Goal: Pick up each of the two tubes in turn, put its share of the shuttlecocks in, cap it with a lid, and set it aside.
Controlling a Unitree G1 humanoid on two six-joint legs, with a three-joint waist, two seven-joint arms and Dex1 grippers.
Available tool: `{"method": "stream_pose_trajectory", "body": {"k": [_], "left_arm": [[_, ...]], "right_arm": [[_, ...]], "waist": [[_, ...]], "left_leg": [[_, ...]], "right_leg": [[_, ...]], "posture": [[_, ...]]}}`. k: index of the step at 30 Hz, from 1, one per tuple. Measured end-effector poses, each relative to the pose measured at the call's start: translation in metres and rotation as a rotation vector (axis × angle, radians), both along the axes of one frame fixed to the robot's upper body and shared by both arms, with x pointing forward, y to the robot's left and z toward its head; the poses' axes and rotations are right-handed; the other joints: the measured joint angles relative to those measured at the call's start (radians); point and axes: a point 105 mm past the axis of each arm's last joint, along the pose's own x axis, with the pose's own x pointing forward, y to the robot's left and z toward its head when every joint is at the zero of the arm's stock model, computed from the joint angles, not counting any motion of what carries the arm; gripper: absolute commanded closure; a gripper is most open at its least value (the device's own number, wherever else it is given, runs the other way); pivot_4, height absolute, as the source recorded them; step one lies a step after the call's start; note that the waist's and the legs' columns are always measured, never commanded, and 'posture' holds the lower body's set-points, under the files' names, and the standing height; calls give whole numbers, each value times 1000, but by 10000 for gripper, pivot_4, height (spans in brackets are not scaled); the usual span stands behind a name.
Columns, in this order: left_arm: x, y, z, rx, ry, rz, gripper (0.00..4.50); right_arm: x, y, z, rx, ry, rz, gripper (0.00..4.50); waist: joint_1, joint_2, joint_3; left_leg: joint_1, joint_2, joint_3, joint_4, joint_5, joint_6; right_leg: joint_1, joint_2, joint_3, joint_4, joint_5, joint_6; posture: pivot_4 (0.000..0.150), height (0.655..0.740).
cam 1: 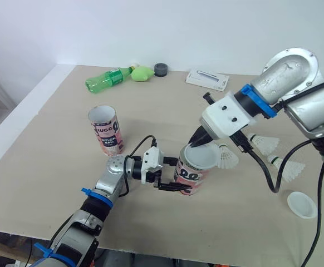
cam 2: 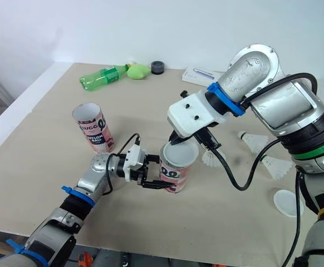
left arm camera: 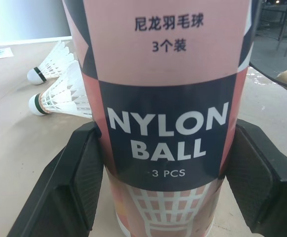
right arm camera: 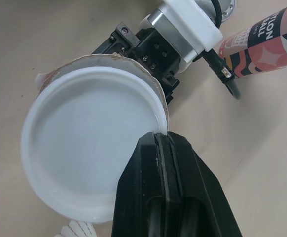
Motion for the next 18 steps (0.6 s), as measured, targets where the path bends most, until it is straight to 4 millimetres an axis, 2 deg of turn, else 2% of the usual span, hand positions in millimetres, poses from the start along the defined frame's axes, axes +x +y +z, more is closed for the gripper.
{"method": "stream_pose_trajectory", "body": {"k": [5, 18], "left_arm": [[0, 0, 0, -1, 0, -2, 13452], [0, 0, 0, -2, 1, 0, 13452]], "right_arm": [[-4, 7, -1, 14, 29, 16, 44397], [-3, 6, -4, 45, 33, 11, 44397]], "waist": [[0, 0, 0], [0, 0, 0]], "left_leg": [[0, 0, 0, 0, 0, 0], [0, 0, 0, 0, 0, 0]], "right_leg": [[0, 0, 0, 0, 0, 0], [0, 0, 0, 0, 0, 0]], "posture": [[1500, 7294], [1500, 7294]]}}
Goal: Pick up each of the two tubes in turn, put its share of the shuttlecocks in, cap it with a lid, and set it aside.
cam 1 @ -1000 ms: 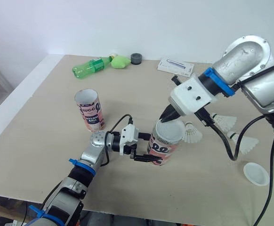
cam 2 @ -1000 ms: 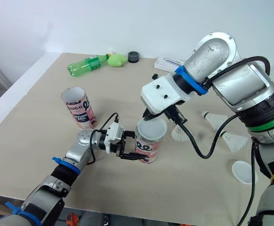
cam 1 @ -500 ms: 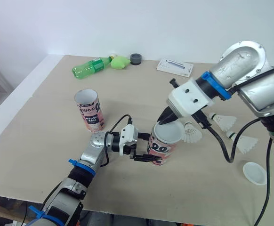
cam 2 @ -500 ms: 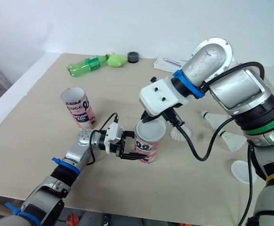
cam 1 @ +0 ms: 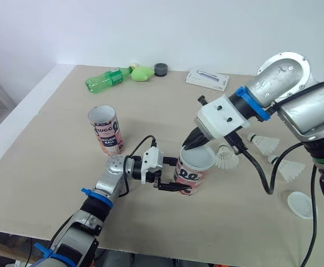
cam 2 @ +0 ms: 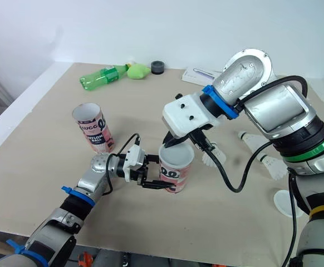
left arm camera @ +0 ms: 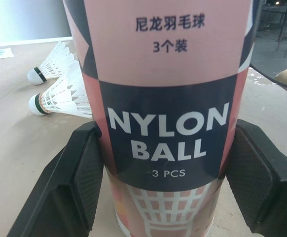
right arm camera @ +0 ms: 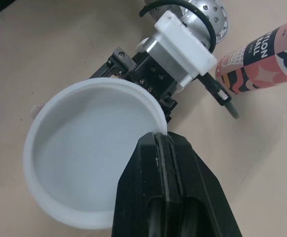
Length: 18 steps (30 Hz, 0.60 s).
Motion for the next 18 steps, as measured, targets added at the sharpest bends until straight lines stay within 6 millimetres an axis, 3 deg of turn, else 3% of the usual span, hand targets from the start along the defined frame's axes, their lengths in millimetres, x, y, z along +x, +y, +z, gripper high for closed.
{"method": "stream_pose_trajectory", "body": {"k": [18], "left_arm": [[0, -1, -1, 1, 1, 4, 13452]], "right_arm": [[-3, -4, -2, 15, -53, -2, 44397]], "waist": [[0, 0, 0]], "left_leg": [[0, 0, 0, 0, 0, 0]], "right_leg": [[1, 0, 0, 0, 0, 0]], "posture": [[1500, 7294]]}}
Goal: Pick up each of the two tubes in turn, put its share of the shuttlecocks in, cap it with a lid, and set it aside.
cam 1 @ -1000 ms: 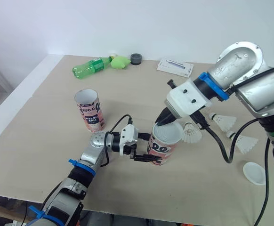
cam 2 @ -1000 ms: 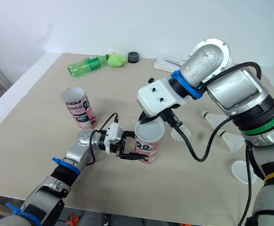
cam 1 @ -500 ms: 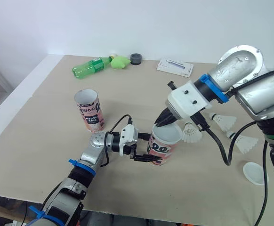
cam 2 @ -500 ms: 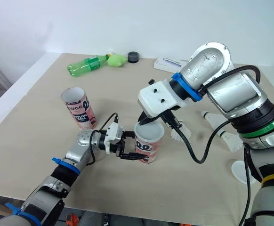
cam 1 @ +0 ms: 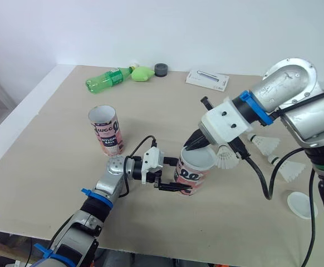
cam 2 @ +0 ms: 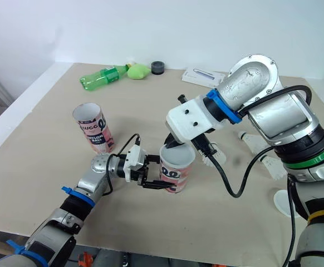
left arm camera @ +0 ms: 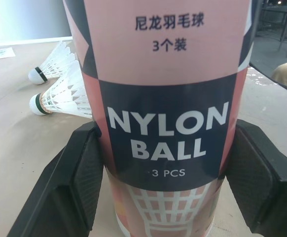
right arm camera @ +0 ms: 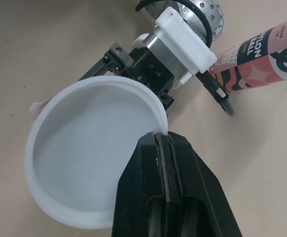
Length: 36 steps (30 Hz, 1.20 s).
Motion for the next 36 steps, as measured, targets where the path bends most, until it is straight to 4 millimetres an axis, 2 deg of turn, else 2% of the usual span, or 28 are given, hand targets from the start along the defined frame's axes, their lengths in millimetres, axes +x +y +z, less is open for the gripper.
{"method": "stream_pose_trajectory", "body": {"k": [4, 5, 6, 7, 9, 14, 19, 24, 27, 30, 31, 32, 36], "left_arm": [[0, 0, 0, 0, 0, 0, 13452], [0, 0, 0, 0, 0, 1, 13452], [0, 0, 0, 0, 1, 1, 13452], [0, 0, 0, 0, 0, 1, 13452], [0, 0, 0, 0, 1, 2, 13452], [0, 0, 0, -1, 0, 0, 13452], [0, 0, 0, 0, 0, -2, 13452], [0, -1, 1, 0, -2, -6, 13452], [0, 0, 0, -1, 0, -5, 13452], [1, 2, 0, -1, 1, 3, 13452], [2, 3, 0, -1, 2, 6, 13452], [2, 3, 0, -1, 3, 5, 13452], [2, 2, 0, -1, 5, 2, 13452]], "right_arm": [[0, 0, 0, -2, -11, 1, 44397], [0, 0, 0, -2, -11, 1, 38320], [0, 0, 0, -1, -12, 1, 36660], [1, -1, -1, -5, -10, -8, 31564], [4, -3, -2, -5, 0, -27, 26718], [9, -3, 2, 30, 52, -78, 26718], [10, -3, 18, 73, 47, -93, 26718], [-4, -11, 35, 140, 113, -100, 26718], [-18, -20, 36, 120, 146, -110, 26718], [-24, -28, 27, 93, 191, -128, 34615], [-24, -28, 23, 83, 208, -129, 42726], [-23, -27, 21, 80, 213, -129, 44549], [-22, -21, 18, 87, 236, -105, 44549]], "waist": [[0, 0, 0], [0, 0, 0], [0, 0, 0], [0, 0, 0], [0, 0, 0], [0, 0, 0], [0, 0, 0], [2, 0, 0], [1, 0, 0], [-1, 0, 0], [-1, 0, 0], [-2, 0, 0], [-2, 0, 0]], "left_leg": [[0, 0, 0, 0, 0, 0], [0, 0, 0, 0, 0, 0], [0, 0, 0, 0, 0, 0], [0, 0, 0, 0, 0, 0], [0, 0, 0, 0, 0, 0], [0, 0, 0, 0, 0, 0], [0, 0, 0, 0, 0, 0], [-1, 0, 0, 0, 0, 0], [-1, 0, -1, -1, 0, 0], [0, 0, 0, -1, 0, 0], [1, 0, 1, -1, 0, 0], [0, 0, 1, 0, 0, 0], [0, 0, 1, 0, 1, 1]], "right_leg": [[0, 0, 0, 0, 0, 0], [0, 0, 0, 0, 0, 0], [0, 0, 0, 0, 0, 0], [0, 0, 0, 0, 0, 0], [0, 0, 0, 0, 0, 0], [0, 0, 0, 0, 0, 0], [-1, 0, 0, 0, 0, 0], [-1, 0, 0, 0, 0, 0], [0, 0, 0, 0, -1, 0], [-1, 0, 1, 0, -1, 0], [-1, 0, 1, 0, -1, 2], [-1, 0, 0, 0, -2, 3], [-1, 0, 0, 0, -1, 3]], "posture": [[1500, 7294], [1500, 7294], [1500, 7294], [1500, 7294], [1500, 7294], [1500, 7294], [1500, 7294], [1500, 7294], [1500, 7294], [1500, 7294], [1500, 7294], [1500, 7294], [1500, 7294]]}}
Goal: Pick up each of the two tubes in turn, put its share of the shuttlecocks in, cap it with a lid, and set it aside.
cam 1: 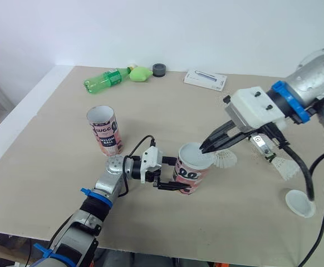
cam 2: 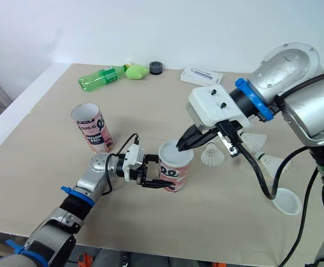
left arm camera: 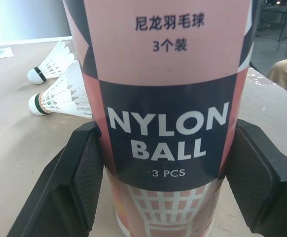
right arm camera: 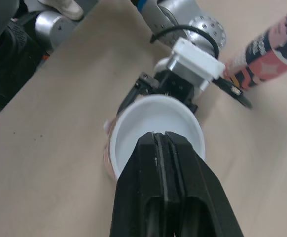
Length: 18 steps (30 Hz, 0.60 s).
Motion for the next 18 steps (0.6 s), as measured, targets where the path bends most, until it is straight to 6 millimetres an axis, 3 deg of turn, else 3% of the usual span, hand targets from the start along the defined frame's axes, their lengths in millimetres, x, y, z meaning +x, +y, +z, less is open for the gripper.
{"method": "stream_pose_trajectory", "body": {"k": [13, 18], "left_arm": [[-1, 0, 0, 0, -1, -7, 13452], [-1, -1, 0, 0, -1, -6, 13452]], "right_arm": [[10, -1, -24, -117, 8, 6, 44549], [9, -2, -24, -139, -7, 26, 44549]], "waist": [[0, 0, 0], [0, 0, 0]], "left_leg": [[0, 0, 0, -1, 0, 0], [0, 0, 0, -1, 0, 0]], "right_leg": [[0, 0, 0, 0, 1, -4], [0, 0, 0, 0, 1, -4]], "posture": [[1500, 7294], [1500, 7294]]}}
